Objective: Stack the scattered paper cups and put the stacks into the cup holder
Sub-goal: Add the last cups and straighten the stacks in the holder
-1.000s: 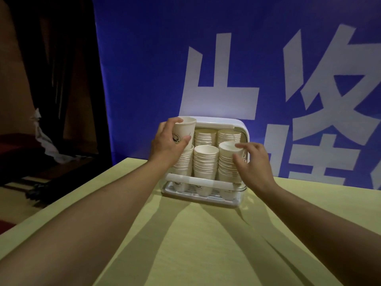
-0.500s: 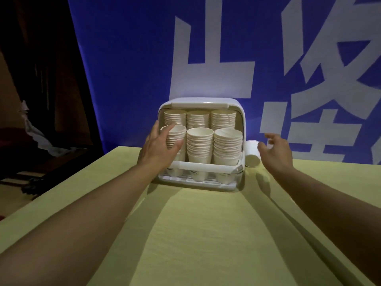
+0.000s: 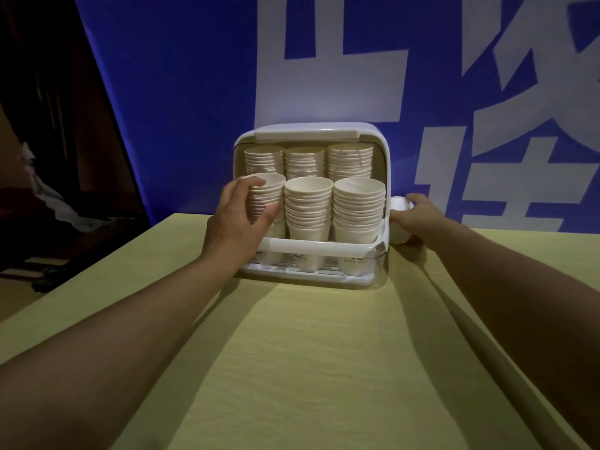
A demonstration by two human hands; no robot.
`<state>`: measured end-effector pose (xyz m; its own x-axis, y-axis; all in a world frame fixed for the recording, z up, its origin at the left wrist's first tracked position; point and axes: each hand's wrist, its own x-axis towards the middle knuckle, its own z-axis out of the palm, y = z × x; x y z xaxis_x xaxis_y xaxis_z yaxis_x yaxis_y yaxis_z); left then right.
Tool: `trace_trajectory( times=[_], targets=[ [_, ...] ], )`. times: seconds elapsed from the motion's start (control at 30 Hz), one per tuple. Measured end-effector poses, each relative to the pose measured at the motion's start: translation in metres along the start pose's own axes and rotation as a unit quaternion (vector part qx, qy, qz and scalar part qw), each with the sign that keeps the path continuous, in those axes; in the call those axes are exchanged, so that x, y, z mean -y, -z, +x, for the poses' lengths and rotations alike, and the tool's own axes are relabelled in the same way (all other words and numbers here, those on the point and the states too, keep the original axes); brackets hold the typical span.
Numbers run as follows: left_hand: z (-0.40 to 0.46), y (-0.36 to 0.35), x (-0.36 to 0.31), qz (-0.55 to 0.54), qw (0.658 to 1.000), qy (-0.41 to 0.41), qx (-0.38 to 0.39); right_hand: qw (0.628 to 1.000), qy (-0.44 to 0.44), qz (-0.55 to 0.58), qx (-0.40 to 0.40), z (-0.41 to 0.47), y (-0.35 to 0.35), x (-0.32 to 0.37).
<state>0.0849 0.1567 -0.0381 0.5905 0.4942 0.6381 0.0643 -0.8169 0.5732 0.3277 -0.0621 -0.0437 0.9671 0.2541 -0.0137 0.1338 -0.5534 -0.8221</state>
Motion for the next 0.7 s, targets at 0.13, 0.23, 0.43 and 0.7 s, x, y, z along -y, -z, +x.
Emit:
trace_trajectory(
  times=[0.13, 0.23, 0.43, 0.7],
  targets=[
    [-0.002, -0.003, 0.0, 0.024, 1.0, -0.01, -0.016, 0.998, -0.037, 0.042, 0.033, 0.0, 0.009, -0.002],
    [-0.002, -0.002, -0.002, 0.018, 1.0, -0.001, -0.013, 0.996, -0.057, 0.058, 0.046, -0.01, 0.021, -0.003],
    [-0.002, 0.003, -0.005, 0.004, 1.0, 0.02, 0.014, 0.975, 0.096, 0.152, -0.133, -0.044, 0.048, 0.011],
    [-0.005, 0.009, -0.017, 0.017, 0.997, 0.052, 0.047, 0.908, 0.352, 0.19, -0.124, -0.139, 0.023, 0.067]
  ],
)
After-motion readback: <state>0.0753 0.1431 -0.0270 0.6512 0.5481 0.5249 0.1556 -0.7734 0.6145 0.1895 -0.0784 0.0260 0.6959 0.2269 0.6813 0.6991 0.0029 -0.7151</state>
